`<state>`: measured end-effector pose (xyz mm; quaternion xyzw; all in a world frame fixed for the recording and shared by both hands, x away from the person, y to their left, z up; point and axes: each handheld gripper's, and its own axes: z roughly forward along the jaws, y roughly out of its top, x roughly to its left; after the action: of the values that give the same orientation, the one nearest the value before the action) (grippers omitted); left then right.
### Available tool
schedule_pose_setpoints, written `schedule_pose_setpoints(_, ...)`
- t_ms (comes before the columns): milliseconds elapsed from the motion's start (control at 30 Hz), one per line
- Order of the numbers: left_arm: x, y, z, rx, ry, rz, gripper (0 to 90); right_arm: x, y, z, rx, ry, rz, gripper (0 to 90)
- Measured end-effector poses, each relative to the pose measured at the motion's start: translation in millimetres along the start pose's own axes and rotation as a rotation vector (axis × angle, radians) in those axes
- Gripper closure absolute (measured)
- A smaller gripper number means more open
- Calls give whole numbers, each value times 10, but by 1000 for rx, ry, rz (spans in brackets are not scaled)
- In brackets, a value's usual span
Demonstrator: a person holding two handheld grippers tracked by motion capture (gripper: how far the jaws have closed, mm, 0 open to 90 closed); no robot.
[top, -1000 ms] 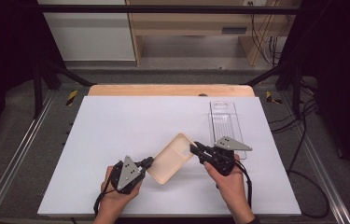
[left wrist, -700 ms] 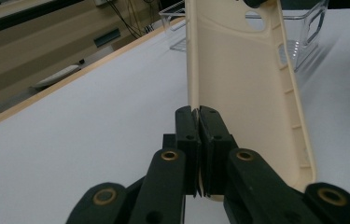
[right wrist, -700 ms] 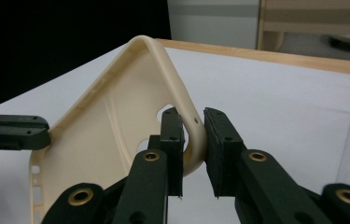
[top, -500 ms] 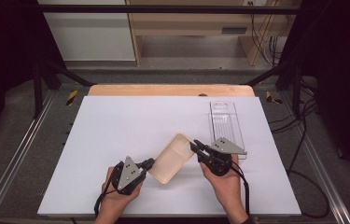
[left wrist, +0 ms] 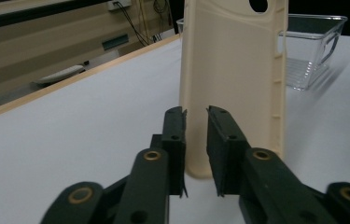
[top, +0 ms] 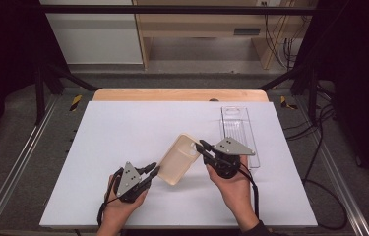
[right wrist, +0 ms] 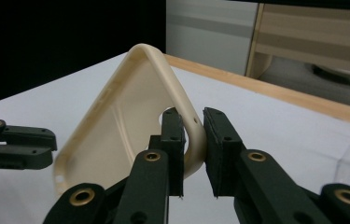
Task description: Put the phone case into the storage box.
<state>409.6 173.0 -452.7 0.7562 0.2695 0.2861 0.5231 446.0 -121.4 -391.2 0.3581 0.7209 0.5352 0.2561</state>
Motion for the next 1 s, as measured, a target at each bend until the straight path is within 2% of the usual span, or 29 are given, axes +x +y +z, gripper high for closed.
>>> schedule_pose_setpoints(233,130,-37,-107,-39,50,-53,520,-133,251,-13,1,-43,-67,787)
schedule_pose_setpoints(367,234,-78,-178,-42,66,-88,375,-230,377,-35,7,-61,-101,787)
schedule_pose_setpoints(633,427,-141,-276,-46,128,-164,178,-407,572,-137,5,-79,-142,786)
schedule_pose_setpoints(733,456,-148,-294,-48,141,-172,120,-455,635,-178,-2,-84,-151,787)
schedule_pose_setpoints(867,492,-148,-315,-60,144,-160,91,-512,705,-228,2,-91,-160,787)
schedule_pose_setpoints(1000,538,-183,-340,-67,154,-187,72,-558,764,-255,0,-98,-167,787)
